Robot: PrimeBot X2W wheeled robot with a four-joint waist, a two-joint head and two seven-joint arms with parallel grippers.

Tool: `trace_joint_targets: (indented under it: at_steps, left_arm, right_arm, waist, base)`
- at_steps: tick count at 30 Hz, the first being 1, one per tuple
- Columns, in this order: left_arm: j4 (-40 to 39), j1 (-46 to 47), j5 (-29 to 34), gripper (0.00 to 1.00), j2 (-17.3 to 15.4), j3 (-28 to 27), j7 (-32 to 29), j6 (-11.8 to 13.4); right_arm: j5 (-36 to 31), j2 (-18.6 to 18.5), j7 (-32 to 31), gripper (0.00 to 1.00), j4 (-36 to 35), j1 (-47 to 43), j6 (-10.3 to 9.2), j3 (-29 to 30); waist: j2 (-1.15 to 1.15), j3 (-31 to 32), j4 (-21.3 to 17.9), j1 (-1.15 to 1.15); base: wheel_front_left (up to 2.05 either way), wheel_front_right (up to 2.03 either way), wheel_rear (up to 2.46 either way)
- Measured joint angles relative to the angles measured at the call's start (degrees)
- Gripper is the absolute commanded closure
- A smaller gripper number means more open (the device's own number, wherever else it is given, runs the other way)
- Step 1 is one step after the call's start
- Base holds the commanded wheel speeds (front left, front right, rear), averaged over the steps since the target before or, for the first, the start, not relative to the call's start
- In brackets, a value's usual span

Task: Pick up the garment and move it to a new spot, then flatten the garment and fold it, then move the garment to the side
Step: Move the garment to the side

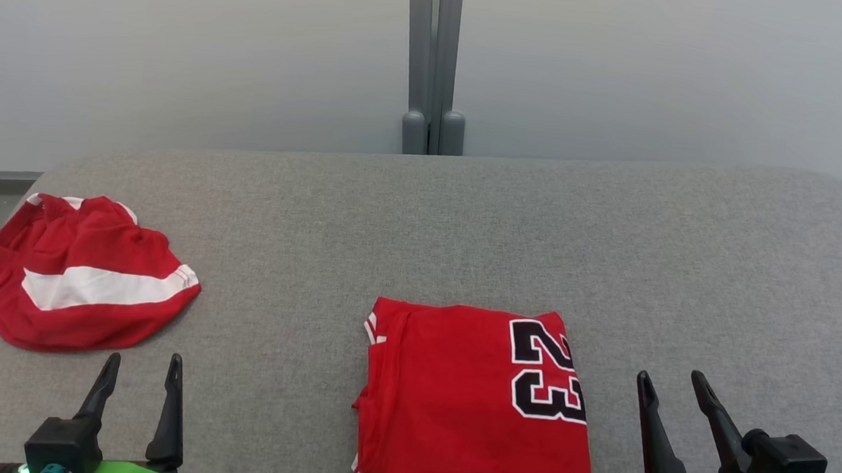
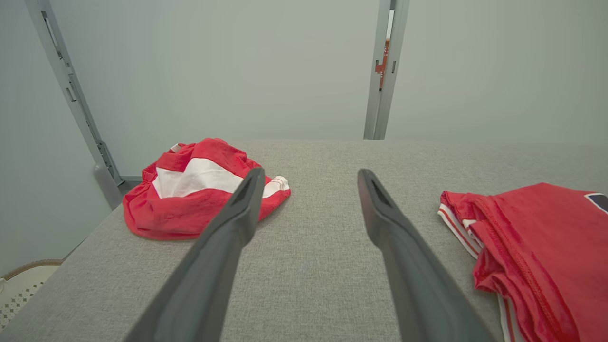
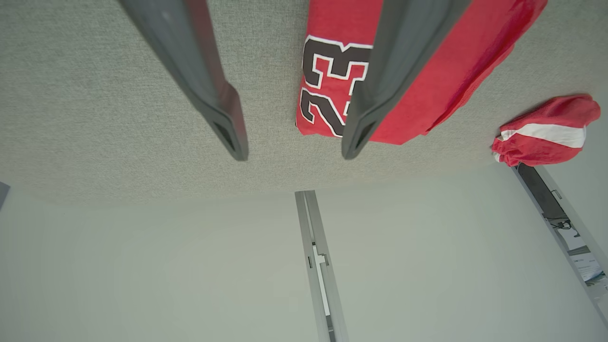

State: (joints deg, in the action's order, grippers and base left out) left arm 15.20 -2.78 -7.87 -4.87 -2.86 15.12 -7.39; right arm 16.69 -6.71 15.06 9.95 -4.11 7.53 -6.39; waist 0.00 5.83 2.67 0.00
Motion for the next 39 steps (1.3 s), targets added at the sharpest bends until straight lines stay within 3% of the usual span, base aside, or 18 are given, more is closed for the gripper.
trace_joint_targets:
  at_steps: [12, 19, 27, 39]
  left_arm:
    - [0.2, 0.0, 0.0, 0.0, -0.2, -0.1, 0.0, 0.0]
    - [0.3, 0.1, 0.0, 0.0, -0.3, 0.4, 0.0, 0.0]
    - [0.4, 0.6, -0.2, 0.0, -0.6, 1.5, 0.0, 0.0]
    - [0.9, 1.2, -1.2, 0.0, -1.1, 2.1, 0.0, 0.0]
  right_arm:
    - [0.0, 0.5, 0.0, 0.0, 1.1, 0.4, 0.0, -0.6]
    - [-0.9, 0.0, 0.0, 0.0, 4.6, 7.1, 0.0, -4.5]
    - [-2.3, 0.3, -2.0, 0.0, 16.0, 16.5, 0.0, -6.8]
    - [-1.8, 1.0, -1.4, 0.0, 36.3, 21.0, 0.0, -5.6]
  waist:
    - [0.0, -0.1, 0.2, 0.0]
    - [0.0, -0.4, 0.6, 0.0]
    - [0.0, -1.3, 2.3, 0.0]
    - [0.0, -3.7, 5.3, 0.0]
  base:
    - [0.0, 0.0, 0.0]
    - [0.0, 0.0, 0.0]
    - [0.0, 0.0, 0.0]
    - [0.0, 0.0, 0.0]
